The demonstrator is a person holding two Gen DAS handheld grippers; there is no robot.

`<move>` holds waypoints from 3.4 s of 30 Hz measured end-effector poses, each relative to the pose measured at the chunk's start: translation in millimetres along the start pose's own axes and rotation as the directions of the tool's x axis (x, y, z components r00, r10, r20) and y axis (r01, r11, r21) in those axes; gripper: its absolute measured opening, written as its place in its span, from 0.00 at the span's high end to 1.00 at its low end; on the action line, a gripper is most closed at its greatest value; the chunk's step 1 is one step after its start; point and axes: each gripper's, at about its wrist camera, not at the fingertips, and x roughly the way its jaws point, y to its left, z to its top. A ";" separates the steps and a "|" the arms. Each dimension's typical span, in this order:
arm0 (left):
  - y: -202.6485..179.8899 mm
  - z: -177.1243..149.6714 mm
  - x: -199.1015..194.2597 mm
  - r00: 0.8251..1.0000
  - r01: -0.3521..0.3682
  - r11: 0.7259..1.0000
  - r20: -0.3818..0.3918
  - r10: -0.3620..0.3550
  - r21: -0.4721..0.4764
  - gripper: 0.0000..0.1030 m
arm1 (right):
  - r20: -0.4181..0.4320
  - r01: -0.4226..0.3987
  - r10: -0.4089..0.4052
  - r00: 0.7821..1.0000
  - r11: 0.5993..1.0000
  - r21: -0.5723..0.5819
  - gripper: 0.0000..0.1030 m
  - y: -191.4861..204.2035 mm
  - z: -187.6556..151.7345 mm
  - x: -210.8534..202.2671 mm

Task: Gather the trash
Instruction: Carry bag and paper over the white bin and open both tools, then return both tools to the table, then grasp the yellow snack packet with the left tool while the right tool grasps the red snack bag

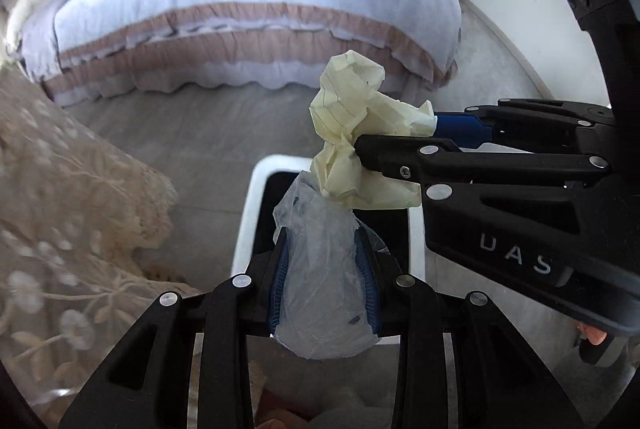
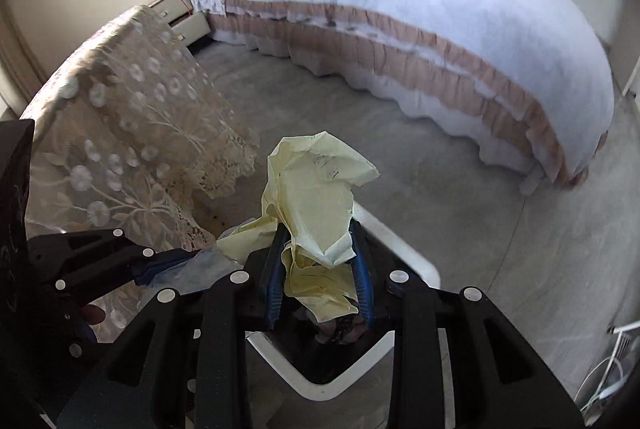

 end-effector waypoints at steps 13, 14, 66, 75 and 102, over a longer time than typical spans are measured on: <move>-4.7 -3.3 60.9 0.990 0.055 0.997 -0.135 -0.048 0.044 0.04 | -0.249 0.015 -0.001 0.969 0.998 0.055 0.04 -13.5 -18.3 68.4; -3.6 -2.7 60.2 0.990 0.057 0.998 -0.132 -0.052 0.037 0.04 | -0.247 0.020 -0.004 0.969 0.998 0.060 0.04 -13.3 -18.7 67.9; 236.6 -197.9 -363.2 0.602 -0.551 0.552 0.160 0.783 -0.626 0.04 | 0.320 -0.138 0.476 0.819 0.706 -0.695 0.04 431.3 55.2 -144.3; 319.1 -262.4 -406.8 0.484 -0.609 0.336 -0.001 0.875 -0.719 0.04 | 0.185 -0.212 0.538 0.822 0.592 -0.778 0.04 546.7 48.6 -115.9; 491.5 -310.6 -385.9 0.681 -0.452 0.385 -0.033 0.731 -0.805 0.05 | -0.093 -0.304 0.423 0.901 0.466 -0.831 0.72 654.7 40.9 9.3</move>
